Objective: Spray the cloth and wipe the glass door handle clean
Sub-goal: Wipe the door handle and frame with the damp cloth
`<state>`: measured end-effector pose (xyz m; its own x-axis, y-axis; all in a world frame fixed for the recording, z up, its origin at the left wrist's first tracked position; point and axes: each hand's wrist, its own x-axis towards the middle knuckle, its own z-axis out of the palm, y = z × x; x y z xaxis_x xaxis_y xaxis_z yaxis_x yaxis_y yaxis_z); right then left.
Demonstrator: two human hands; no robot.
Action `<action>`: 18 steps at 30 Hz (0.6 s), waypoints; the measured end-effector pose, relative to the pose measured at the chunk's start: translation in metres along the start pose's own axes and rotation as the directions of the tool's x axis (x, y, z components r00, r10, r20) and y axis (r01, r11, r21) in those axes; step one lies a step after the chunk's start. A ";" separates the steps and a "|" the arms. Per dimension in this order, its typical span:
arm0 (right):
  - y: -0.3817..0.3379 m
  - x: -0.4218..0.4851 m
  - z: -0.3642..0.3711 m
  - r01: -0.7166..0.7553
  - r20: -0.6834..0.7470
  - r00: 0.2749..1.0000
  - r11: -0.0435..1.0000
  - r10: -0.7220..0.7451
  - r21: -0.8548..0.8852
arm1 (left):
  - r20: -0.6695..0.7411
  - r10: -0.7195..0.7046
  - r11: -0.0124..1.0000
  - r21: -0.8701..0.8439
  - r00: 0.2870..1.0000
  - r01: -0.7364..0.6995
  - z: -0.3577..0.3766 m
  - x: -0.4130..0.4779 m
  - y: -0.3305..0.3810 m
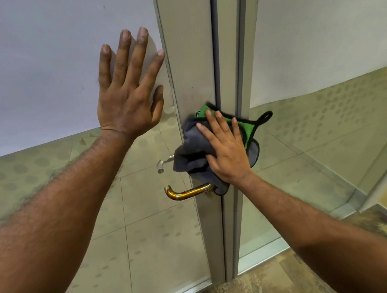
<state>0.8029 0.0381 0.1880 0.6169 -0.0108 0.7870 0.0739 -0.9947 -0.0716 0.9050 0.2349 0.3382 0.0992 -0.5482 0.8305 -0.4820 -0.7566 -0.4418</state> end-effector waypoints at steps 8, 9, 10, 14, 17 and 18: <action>-0.023 0.026 -0.002 0.129 0.017 0.991 0.991 -0.129 -0.024 | 0.024 0.012 1.000 0.006 1.000 -0.012 0.007 -0.017 0.006; -0.018 0.016 0.003 0.197 0.075 0.978 0.979 -0.193 -0.051 | 0.026 0.011 1.000 0.007 1.000 -0.011 0.007 -0.017 0.006; -0.013 0.004 0.008 0.237 0.123 0.966 0.969 -0.226 -0.076 | 0.030 0.014 1.000 0.009 0.999 -0.014 0.007 -0.017 0.005; 0.005 -0.016 0.007 0.084 0.105 0.992 0.990 -0.072 -0.112 | 0.050 0.013 1.000 0.028 0.999 -0.015 0.007 -0.018 0.006; -0.009 0.004 0.001 -0.052 -0.014 0.999 0.999 0.052 0.007 | 0.044 0.010 1.000 0.020 0.999 -0.011 0.007 -0.018 0.007; -0.018 0.011 0.000 -0.089 -0.042 0.995 0.995 0.091 0.050 | 0.037 0.010 1.000 0.021 0.999 -0.011 0.007 -0.018 0.007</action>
<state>0.8088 0.0556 0.1981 0.5873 -0.1057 0.8025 0.0575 -0.9835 -0.1716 0.9059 0.2368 0.3179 0.1264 -0.5687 0.8128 -0.4649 -0.7577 -0.4579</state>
